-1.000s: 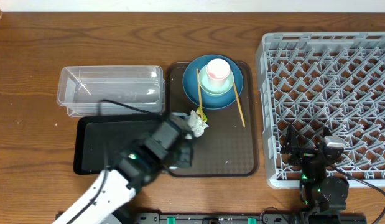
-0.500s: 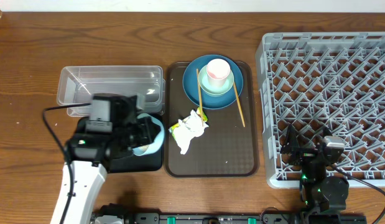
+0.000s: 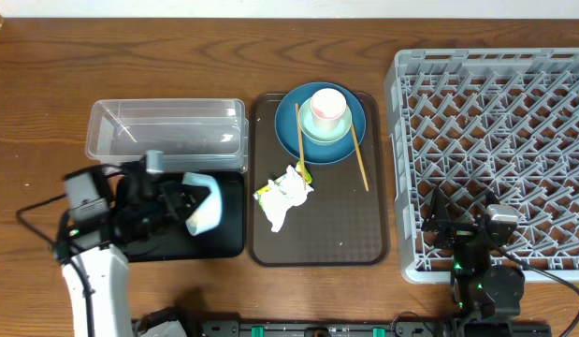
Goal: Sort waste into correct bins and load items into the dishwasher rack
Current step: 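Tilt the bowl with the left gripper to pour rice onto the black tray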
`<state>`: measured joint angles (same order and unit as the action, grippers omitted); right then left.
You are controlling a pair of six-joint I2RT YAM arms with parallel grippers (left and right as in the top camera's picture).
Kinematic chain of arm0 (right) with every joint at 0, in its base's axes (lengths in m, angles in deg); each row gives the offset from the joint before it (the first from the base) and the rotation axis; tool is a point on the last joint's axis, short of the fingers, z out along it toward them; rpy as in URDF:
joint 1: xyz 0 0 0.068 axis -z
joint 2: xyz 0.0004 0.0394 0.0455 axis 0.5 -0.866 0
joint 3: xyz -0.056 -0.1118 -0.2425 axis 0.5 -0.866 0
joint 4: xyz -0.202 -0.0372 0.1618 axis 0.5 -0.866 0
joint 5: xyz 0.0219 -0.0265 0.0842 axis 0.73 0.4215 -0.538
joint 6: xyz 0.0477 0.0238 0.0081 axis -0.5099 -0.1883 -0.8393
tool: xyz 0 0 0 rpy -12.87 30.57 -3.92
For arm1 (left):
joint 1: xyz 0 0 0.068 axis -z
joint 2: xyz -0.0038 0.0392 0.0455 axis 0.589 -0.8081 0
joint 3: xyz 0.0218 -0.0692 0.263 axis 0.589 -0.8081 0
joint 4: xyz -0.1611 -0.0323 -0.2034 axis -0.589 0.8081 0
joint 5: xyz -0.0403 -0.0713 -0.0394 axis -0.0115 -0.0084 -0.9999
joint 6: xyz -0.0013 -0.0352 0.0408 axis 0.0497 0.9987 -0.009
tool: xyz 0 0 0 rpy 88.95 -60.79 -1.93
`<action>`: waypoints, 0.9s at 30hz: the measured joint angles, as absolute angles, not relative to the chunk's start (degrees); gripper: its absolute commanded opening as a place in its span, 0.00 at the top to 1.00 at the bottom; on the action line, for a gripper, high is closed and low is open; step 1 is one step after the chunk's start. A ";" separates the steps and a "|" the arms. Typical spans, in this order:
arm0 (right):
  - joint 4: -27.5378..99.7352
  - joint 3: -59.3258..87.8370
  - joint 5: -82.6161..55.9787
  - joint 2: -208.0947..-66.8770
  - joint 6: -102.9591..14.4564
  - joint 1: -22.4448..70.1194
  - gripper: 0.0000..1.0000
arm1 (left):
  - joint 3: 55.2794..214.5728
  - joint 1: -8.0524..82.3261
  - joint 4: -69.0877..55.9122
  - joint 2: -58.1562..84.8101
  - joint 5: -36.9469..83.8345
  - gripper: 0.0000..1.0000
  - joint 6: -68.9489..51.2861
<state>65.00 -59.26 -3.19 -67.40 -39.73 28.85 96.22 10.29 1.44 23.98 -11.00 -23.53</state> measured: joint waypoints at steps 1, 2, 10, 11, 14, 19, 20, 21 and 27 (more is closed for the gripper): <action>65.00 -59.26 -3.19 -67.40 -39.73 28.85 0.01 | 96.20 8.86 1.42 23.98 -12.38 0.94 -23.97; 65.00 -59.26 -3.19 -67.40 -39.73 28.85 0.01 | 96.20 6.94 1.42 23.98 -13.95 0.94 -24.23; 65.00 -59.26 -3.19 -67.40 -39.73 28.85 0.01 | 96.22 -1.08 1.44 22.28 -23.42 0.94 -25.54; 65.00 -59.26 -3.19 -67.40 -39.73 28.85 0.01 | 96.20 -1.25 1.44 21.51 -23.99 0.94 -25.61; 65.03 -59.26 -3.19 -67.40 -39.73 28.85 0.01 | 96.20 -1.32 1.84 19.13 -25.08 0.94 -25.89; 65.00 -59.26 -3.19 -67.40 -39.73 28.85 0.01 | 96.22 -1.32 2.25 14.67 -25.78 0.94 -27.36; 65.00 -59.26 -3.19 -67.40 -39.73 28.85 0.01 | 96.20 -1.32 2.25 13.84 -25.84 0.94 -27.51; 65.03 -59.26 -3.19 -67.40 -39.73 28.85 0.01 | 96.20 -1.32 2.30 13.08 -25.95 0.94 -27.62; 65.03 -59.26 -3.19 -67.40 -39.73 28.85 0.01 | 96.22 -1.32 7.08 10.15 -26.37 0.93 -31.95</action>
